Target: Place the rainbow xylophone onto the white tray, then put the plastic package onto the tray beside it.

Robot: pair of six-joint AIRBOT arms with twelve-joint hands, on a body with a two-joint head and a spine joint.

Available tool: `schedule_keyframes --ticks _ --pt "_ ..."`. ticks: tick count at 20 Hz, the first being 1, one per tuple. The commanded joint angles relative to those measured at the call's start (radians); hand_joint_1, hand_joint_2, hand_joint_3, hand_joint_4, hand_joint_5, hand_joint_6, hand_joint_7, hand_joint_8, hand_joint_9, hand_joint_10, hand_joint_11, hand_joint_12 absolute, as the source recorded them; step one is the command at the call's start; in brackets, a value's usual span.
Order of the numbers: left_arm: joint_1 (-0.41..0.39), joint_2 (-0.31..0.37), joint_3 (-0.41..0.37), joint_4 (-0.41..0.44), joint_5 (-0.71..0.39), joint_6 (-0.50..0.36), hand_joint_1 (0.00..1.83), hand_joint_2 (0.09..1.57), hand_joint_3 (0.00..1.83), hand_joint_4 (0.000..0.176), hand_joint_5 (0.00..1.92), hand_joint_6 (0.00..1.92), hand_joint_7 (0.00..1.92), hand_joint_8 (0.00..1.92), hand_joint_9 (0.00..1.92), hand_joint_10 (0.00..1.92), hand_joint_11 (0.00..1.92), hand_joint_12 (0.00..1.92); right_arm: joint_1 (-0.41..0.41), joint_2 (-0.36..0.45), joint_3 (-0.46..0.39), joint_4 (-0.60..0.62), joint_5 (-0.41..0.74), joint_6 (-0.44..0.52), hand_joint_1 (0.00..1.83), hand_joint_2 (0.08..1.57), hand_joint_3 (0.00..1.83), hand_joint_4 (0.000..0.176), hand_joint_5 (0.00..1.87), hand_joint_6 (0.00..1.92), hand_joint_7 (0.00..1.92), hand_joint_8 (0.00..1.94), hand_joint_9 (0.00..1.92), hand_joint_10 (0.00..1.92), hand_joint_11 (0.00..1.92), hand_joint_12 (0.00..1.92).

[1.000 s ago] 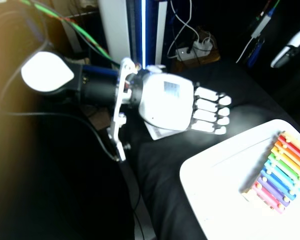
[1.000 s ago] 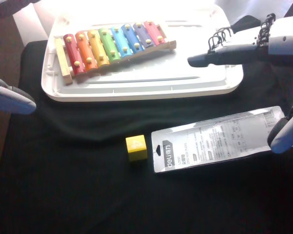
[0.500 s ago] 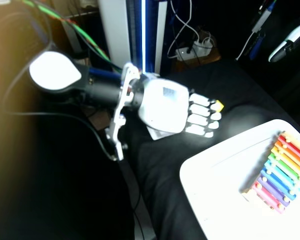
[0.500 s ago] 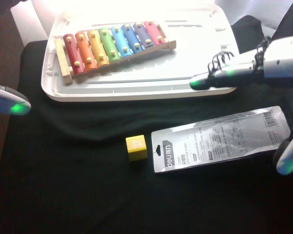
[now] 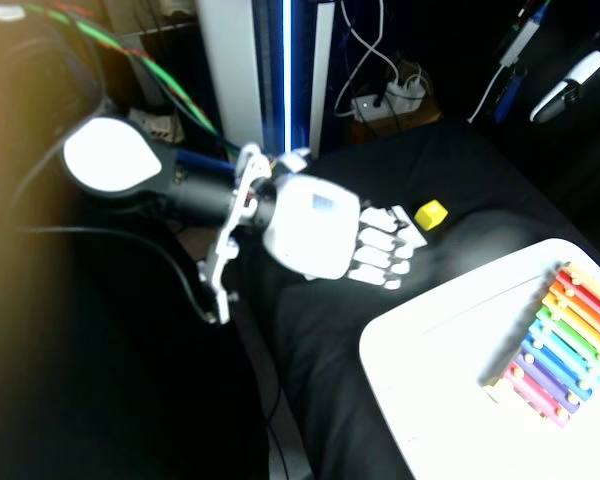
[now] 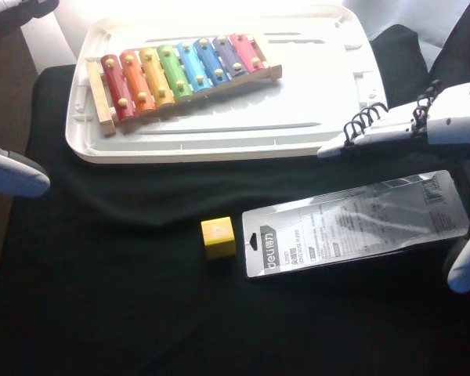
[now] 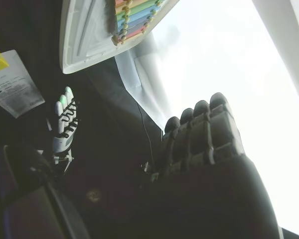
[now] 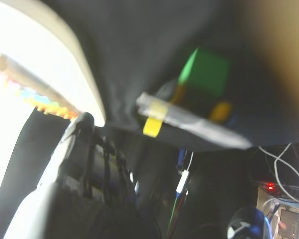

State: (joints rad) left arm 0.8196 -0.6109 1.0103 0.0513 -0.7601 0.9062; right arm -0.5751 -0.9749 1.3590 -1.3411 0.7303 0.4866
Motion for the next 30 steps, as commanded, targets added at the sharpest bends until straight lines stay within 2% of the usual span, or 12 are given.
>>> schedule_keyframes --ticks 1,5,6,9,12,18,22,24,25,27,29,30 --pt "-0.004 -0.001 0.000 -0.029 -0.117 0.000 0.66 0.65 0.00 0.000 0.00 0.00 0.00 0.00 0.00 0.00 0.00 0.00 0.007 -0.005 0.002 0.069 0.037 0.005 0.49 0.56 0.00 0.000 0.07 0.01 0.12 0.01 0.17 0.02 0.17 0.30" --pt "-0.003 -0.002 0.000 -0.029 -0.113 0.000 0.71 0.66 0.00 0.021 0.00 0.00 0.00 0.00 0.00 0.00 0.00 0.00 -0.003 -0.006 0.007 0.068 0.024 0.005 0.51 0.58 0.01 0.000 0.07 0.00 0.13 0.01 0.21 0.02 0.21 0.32" --pt "-0.003 -0.004 0.000 -0.029 -0.111 0.000 0.72 0.67 0.00 0.010 0.00 0.00 0.00 0.00 0.00 0.00 0.00 0.00 -0.006 -0.007 0.011 0.068 0.021 0.005 0.52 0.58 0.01 0.000 0.07 0.00 0.13 0.01 0.22 0.02 0.22 0.32" --pt "0.001 -0.009 0.000 -0.029 -0.110 0.000 0.74 0.67 0.00 0.017 0.00 0.00 0.00 0.00 0.00 0.00 0.00 0.00 -0.013 -0.008 0.012 0.068 0.015 0.005 0.55 0.60 0.00 0.000 0.08 0.00 0.15 0.00 0.28 0.01 0.32 0.33" --pt "0.006 -0.014 0.000 -0.033 -0.110 0.002 0.76 0.67 0.00 0.029 0.00 0.00 0.00 0.00 0.00 0.00 0.00 0.00 -0.029 -0.010 0.014 0.068 0.013 0.009 0.59 0.60 0.00 0.000 0.06 0.00 0.10 0.00 0.20 0.00 0.26 0.28" --pt "0.019 -0.021 0.000 -0.042 -0.117 0.002 0.76 0.65 0.00 0.021 0.00 0.00 0.00 0.00 0.00 0.00 0.00 0.00 -0.043 -0.032 0.030 0.052 0.013 0.030 0.58 0.60 0.00 0.000 0.06 0.00 0.10 0.00 0.13 0.00 0.16 0.16" --pt "0.047 -0.025 0.000 -0.061 -0.135 0.002 0.75 0.63 0.00 0.032 0.00 0.00 0.00 0.00 0.00 0.00 0.00 0.00 -0.046 -0.045 0.042 0.052 0.011 0.035 0.59 0.63 0.01 0.000 0.07 0.00 0.13 0.01 0.17 0.02 0.22 0.15" --pt "0.053 -0.027 0.000 -0.065 -0.141 0.002 0.74 0.64 0.00 0.013 0.00 0.00 0.00 0.00 0.00 0.00 0.00 0.00 -0.046 -0.047 0.044 0.052 0.009 0.035 0.69 0.65 0.00 0.000 0.09 0.00 0.17 0.01 0.25 0.02 0.32 0.17" --pt "0.055 -0.028 0.000 -0.066 -0.142 0.002 0.70 0.64 0.00 0.000 0.00 0.00 0.00 0.00 0.00 0.00 0.00 0.00 -0.046 -0.048 0.044 0.052 0.008 0.035 0.74 0.67 0.00 0.000 0.08 0.00 0.18 0.01 0.33 0.01 0.44 0.32" --pt "0.062 -0.029 0.000 -0.072 -0.147 0.002 0.67 0.64 0.00 0.000 0.00 0.00 0.00 0.00 0.00 0.00 0.00 0.00 -0.047 -0.053 0.048 0.052 0.007 0.035 0.79 0.70 0.00 0.000 0.08 0.00 0.21 0.01 0.40 0.01 0.51 0.46" --pt "0.071 -0.030 0.000 -0.078 -0.155 0.002 0.66 0.63 0.00 0.000 0.00 0.00 0.00 0.00 0.00 0.00 0.00 0.00 -0.048 -0.059 0.054 0.052 0.006 0.035 0.83 0.72 0.00 0.000 0.08 0.00 0.25 0.00 0.46 0.00 0.52 0.63" --pt "0.079 -0.030 0.000 -0.084 -0.162 0.002 0.67 0.63 0.00 0.000 0.00 0.00 0.00 0.00 0.00 0.00 0.00 0.00 -0.049 -0.063 0.057 0.052 0.004 0.035 0.86 0.74 0.00 0.000 0.09 0.00 0.24 0.00 0.42 0.00 0.41 0.68"
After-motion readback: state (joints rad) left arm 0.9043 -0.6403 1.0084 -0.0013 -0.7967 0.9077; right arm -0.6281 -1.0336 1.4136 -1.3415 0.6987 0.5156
